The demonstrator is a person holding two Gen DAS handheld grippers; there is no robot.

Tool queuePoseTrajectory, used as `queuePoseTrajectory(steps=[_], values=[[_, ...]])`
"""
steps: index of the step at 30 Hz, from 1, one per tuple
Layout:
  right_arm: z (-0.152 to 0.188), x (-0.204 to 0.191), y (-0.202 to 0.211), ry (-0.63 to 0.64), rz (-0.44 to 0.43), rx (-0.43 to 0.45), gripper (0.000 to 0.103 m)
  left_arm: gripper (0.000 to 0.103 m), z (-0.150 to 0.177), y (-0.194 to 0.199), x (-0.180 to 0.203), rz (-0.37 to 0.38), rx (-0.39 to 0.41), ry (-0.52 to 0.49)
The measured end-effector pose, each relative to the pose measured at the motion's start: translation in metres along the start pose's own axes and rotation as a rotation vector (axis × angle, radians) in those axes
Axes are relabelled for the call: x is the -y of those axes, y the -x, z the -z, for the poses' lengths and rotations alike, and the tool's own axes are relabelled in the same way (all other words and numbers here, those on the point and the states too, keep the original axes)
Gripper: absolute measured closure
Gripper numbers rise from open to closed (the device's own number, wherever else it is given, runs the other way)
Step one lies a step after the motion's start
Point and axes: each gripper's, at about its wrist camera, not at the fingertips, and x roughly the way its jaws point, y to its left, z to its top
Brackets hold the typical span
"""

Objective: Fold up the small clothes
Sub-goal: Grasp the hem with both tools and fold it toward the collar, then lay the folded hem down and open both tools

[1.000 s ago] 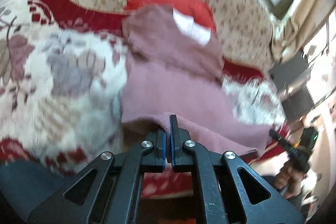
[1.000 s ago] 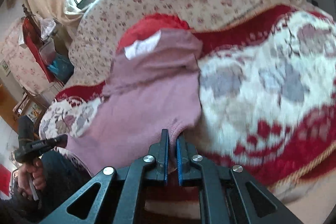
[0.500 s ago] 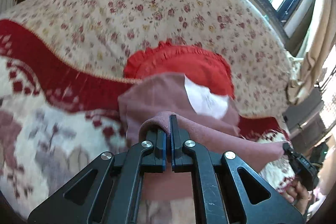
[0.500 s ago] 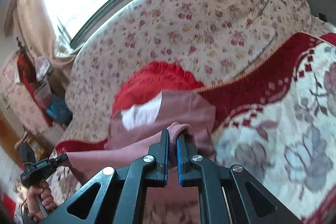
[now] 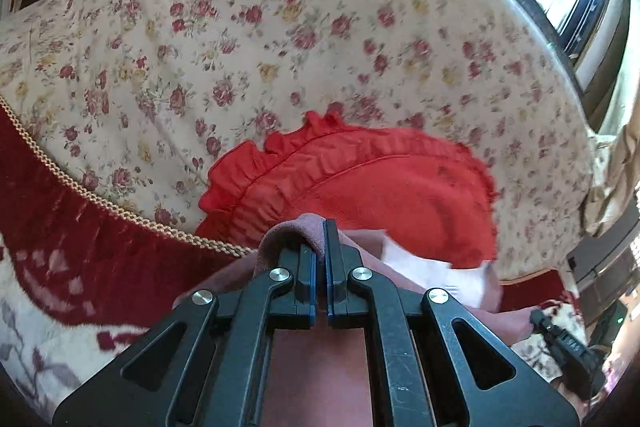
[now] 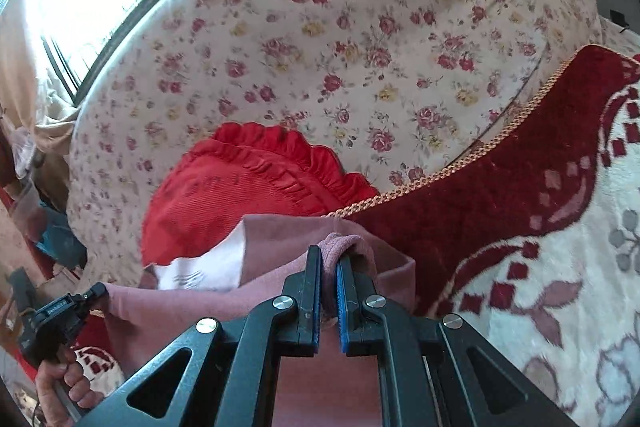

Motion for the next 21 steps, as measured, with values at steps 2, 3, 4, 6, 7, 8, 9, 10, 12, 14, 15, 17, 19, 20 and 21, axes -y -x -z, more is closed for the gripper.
queuePoseTrajectory(steps=[2, 3, 4, 6, 7, 8, 9, 10, 12, 14, 15, 17, 19, 20, 21], values=[[-0.001, 0.002, -0.012, 0.006, 0.003, -0.004, 0.097, 0.101, 0.004, -0.015, -0.008, -0.02, -0.028, 0.007], [-0.002, 0.003, -0.02, 0.008, -0.013, 0.0, 0.097, 0.101, 0.006, -0.021, -0.012, -0.03, -0.044, 0.011], [-0.002, 0.004, -0.025, 0.013, -0.022, 0.005, 0.097, 0.101, 0.008, -0.027, -0.014, -0.036, -0.059, 0.011], [-0.002, 0.009, -0.038, 0.014, -0.003, 0.004, 0.097, 0.1, 0.01, -0.034, -0.016, -0.053, -0.073, -0.027], [-0.003, 0.013, -0.043, 0.003, -0.008, -0.004, 0.096, 0.1, 0.01, -0.034, -0.016, -0.056, -0.074, -0.043], [-0.003, 0.017, -0.048, -0.011, -0.011, -0.011, 0.095, 0.1, 0.01, -0.033, -0.017, -0.057, -0.073, -0.058], [-0.004, 0.023, -0.05, -0.024, -0.003, -0.009, 0.095, 0.099, 0.01, -0.031, -0.017, -0.06, -0.068, -0.071], [-0.005, 0.027, -0.05, -0.03, 0.013, 0.0, 0.094, 0.099, 0.01, -0.029, -0.018, -0.066, -0.063, -0.079], [-0.01, 0.037, -0.043, -0.04, 0.039, 0.034, 0.09, 0.079, 0.007, -0.024, -0.025, -0.107, -0.049, -0.069], [-0.014, 0.046, -0.031, -0.061, 0.069, 0.072, 0.085, 0.066, 0.002, -0.013, -0.038, -0.143, -0.006, -0.019], [-0.017, 0.049, -0.024, -0.069, 0.085, 0.093, 0.085, 0.066, 0.0, -0.01, -0.044, -0.148, 0.002, 0.005], [-0.02, 0.046, -0.012, -0.042, 0.096, 0.114, 0.085, 0.066, -0.002, 0.001, -0.053, -0.171, 0.024, 0.048], [-0.02, 0.03, -0.002, 0.053, 0.092, 0.116, 0.085, 0.066, 0.002, 0.013, -0.045, -0.154, 0.045, 0.02], [-0.018, 0.02, 0.001, 0.112, 0.086, 0.11, 0.085, 0.066, 0.007, 0.017, -0.036, -0.121, 0.035, -0.02], [-0.014, 0.004, 0.004, 0.195, 0.071, 0.096, 0.085, 0.066, 0.011, 0.018, -0.027, -0.088, 0.023, -0.056]])
